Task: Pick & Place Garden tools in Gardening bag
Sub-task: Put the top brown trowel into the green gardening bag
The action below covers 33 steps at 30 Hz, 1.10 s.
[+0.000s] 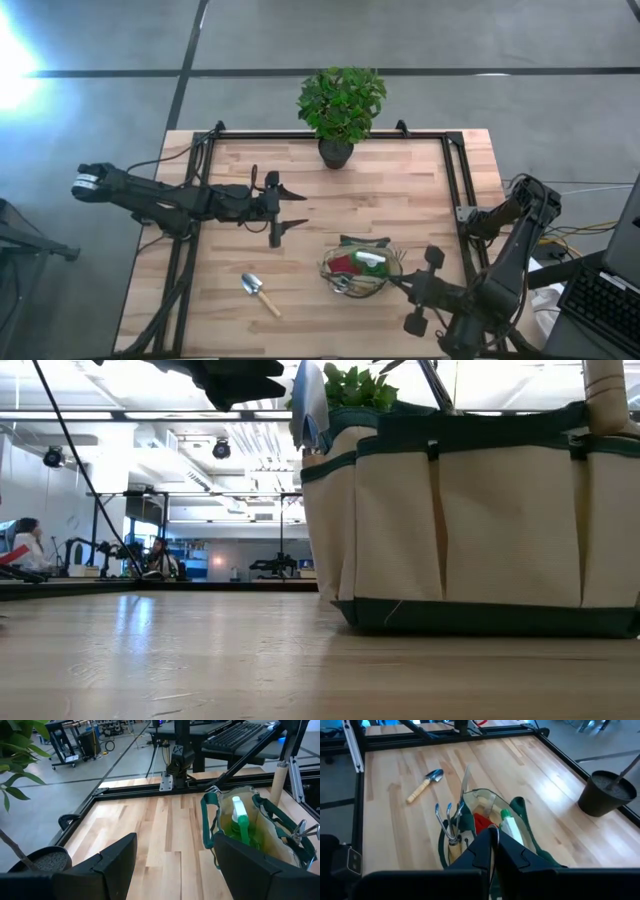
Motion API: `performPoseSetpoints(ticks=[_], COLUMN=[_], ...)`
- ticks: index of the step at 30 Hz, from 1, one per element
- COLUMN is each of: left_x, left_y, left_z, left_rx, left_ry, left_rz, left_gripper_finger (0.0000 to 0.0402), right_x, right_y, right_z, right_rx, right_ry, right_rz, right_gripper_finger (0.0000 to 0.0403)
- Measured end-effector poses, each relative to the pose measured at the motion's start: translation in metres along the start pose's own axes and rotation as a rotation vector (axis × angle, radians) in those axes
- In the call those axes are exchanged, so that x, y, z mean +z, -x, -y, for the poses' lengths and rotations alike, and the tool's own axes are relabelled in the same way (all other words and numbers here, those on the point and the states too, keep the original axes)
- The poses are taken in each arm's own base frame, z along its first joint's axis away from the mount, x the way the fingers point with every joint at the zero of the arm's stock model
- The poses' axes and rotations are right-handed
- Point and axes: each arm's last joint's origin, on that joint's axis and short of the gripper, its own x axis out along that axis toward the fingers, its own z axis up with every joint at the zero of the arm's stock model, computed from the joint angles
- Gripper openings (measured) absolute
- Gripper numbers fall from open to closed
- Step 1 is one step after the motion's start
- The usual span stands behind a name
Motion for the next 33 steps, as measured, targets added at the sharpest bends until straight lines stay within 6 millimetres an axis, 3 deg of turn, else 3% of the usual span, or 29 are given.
performPoseSetpoints(ticks=[11,20,33], left_x=[0.0,0.0,0.0], left_y=[0.0,0.0,0.0], left_z=[0.0,0.0,0.0], left_rx=[0.0,0.001,0.002], left_ry=[0.001,0.001,0.001], left_rz=[0.0,0.0,0.001], left_gripper_finger=[0.0266,0.0266,0.0266], right_x=[0.001,-0.006,-0.009], right_y=[0.002,-0.005,-0.005], right_z=[0.007,-0.002,-0.008], right_rx=[-0.019,-0.042,-0.014], right_ry=[0.03,0.036,-0.095], right_rz=[-0.003,0.009,-0.017], right_gripper_finger=[0.0008,0.0008,0.0008])
